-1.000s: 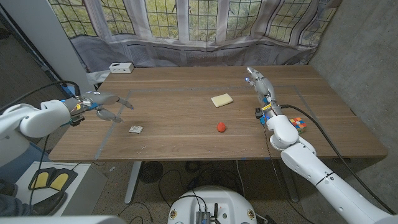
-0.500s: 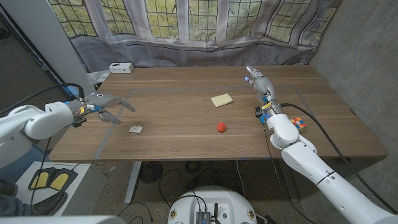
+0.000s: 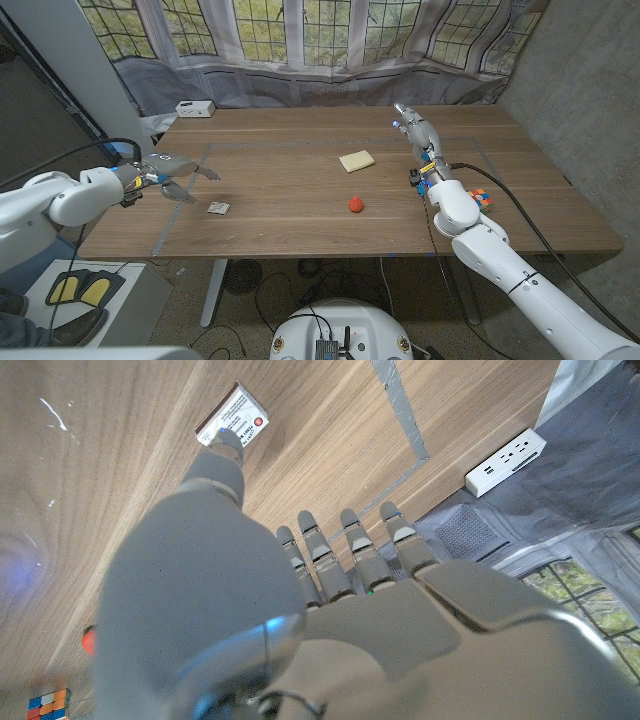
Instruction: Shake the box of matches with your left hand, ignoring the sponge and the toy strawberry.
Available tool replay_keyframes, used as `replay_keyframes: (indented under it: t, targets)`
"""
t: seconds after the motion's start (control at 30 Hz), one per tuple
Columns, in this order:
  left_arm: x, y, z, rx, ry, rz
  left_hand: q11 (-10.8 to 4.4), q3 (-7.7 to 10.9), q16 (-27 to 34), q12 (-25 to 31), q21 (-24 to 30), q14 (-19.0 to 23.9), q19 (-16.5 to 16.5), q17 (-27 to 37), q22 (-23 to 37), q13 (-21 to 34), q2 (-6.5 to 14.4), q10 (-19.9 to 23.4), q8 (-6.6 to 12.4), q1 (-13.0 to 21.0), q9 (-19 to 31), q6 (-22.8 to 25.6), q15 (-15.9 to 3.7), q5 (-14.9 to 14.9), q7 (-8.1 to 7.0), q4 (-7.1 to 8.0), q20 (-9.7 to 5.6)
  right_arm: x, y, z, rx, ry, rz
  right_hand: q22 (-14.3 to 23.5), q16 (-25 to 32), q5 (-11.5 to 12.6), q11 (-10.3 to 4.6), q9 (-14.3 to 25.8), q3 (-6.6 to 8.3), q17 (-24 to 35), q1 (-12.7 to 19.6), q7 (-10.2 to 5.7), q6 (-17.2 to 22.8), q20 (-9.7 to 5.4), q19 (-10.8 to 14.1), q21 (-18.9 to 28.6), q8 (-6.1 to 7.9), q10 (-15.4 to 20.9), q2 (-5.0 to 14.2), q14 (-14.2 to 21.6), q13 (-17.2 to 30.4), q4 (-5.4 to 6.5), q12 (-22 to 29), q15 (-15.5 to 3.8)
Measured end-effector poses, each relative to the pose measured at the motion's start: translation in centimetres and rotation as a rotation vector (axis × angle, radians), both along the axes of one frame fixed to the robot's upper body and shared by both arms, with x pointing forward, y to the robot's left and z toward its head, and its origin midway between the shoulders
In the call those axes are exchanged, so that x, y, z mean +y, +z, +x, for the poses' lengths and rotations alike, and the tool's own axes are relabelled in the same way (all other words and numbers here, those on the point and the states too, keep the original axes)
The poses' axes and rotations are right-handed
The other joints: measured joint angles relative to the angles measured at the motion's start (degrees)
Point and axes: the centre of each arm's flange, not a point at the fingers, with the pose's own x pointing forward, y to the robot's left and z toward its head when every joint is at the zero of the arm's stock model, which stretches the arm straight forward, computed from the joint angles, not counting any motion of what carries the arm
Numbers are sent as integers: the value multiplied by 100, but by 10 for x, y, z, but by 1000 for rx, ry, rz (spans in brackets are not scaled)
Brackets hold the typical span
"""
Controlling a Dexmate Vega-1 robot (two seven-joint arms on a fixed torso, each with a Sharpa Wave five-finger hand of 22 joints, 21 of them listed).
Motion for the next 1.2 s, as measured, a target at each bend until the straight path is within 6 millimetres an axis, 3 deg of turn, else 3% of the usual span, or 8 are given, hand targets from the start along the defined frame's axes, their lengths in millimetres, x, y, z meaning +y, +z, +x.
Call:
replay_keyframes:
  t: [1.2]
  targets:
    - [-7, -24, 25, 37, 20, -12, -20, -71, 0, 45, 0, 53, 25, -15, 0, 1, 0, 166, 72, -62, 0, 98, -9, 0, 9, 24, -25, 3, 2, 3, 1, -8, -3, 0, 0, 0, 0, 0, 0, 0, 38, 0, 0, -1, 1, 0, 0, 0, -38, 22, 0, 0, 0, 22]
